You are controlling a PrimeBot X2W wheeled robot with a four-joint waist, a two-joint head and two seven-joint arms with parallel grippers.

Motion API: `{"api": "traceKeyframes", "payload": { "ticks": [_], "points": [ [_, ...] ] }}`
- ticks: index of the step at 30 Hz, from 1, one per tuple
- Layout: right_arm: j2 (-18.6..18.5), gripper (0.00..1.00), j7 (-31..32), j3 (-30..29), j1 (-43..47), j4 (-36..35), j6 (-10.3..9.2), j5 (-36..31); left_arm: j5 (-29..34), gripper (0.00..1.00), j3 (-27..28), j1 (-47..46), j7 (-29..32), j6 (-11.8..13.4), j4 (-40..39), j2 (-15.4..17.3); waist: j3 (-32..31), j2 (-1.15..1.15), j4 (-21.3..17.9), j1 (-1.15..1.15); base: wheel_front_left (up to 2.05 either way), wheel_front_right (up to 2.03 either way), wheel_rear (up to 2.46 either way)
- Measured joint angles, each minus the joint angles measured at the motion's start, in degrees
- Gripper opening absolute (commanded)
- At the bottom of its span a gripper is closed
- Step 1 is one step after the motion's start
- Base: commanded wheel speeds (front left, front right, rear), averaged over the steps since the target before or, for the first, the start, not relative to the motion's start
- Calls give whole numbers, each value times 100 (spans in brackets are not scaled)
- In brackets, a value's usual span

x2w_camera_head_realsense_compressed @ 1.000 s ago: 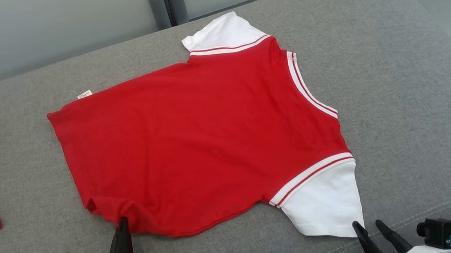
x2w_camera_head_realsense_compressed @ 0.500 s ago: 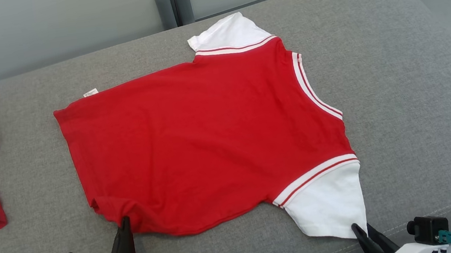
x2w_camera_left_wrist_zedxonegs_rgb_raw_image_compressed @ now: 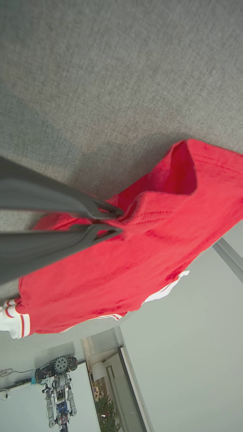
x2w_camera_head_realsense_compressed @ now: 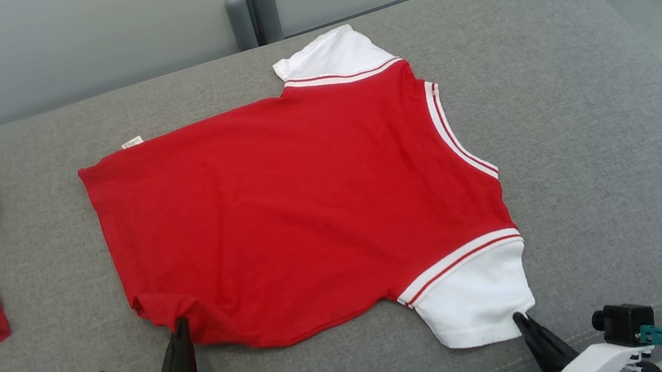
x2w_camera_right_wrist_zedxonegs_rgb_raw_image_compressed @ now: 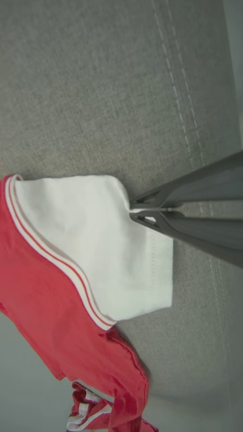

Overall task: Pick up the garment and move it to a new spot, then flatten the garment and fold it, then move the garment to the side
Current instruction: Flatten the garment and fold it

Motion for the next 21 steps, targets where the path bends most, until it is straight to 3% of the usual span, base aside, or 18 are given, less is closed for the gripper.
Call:
{"api": "traceKeyframes", "payload": {
  "ticks": [10,21],
  "points": [
    [-332,0,-174,32,-240,-737,0,319,137,0,27,0,-107,1,-160,25,-49,0,-92,0,0,0,0],
    [-615,0,-177,-191,-774,-876,0,644,592,0,110,-25,-208,11,-186,313,-42,0,-115,0,0,0,0]
  ]
}}
